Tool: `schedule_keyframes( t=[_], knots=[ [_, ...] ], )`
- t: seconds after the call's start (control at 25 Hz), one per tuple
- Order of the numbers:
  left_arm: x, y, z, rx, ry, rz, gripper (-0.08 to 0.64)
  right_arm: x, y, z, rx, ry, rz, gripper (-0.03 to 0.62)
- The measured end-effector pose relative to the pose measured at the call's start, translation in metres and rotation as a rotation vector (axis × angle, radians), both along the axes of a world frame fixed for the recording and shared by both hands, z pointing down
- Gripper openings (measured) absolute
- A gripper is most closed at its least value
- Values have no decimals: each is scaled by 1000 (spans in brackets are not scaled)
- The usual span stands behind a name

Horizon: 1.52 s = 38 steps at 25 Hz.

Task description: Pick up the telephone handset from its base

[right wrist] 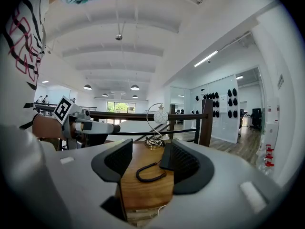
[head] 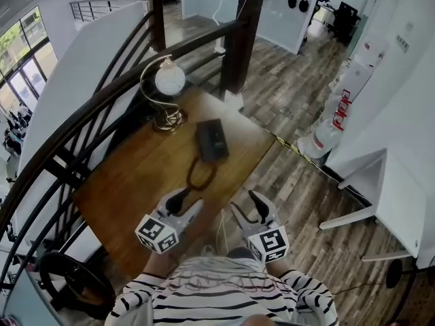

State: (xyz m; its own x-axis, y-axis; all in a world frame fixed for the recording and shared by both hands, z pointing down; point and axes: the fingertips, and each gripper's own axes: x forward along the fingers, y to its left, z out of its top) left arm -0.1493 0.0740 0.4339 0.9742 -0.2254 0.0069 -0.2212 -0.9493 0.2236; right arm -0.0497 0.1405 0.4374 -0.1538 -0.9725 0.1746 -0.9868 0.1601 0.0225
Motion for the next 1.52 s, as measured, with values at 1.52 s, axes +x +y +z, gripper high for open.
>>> schedule_keyframes(
  t=[1.52],
  knots=[
    [103,-221,73,-145,-80,-334,230,117,-267,80,-125,167,-474,295]
  ],
)
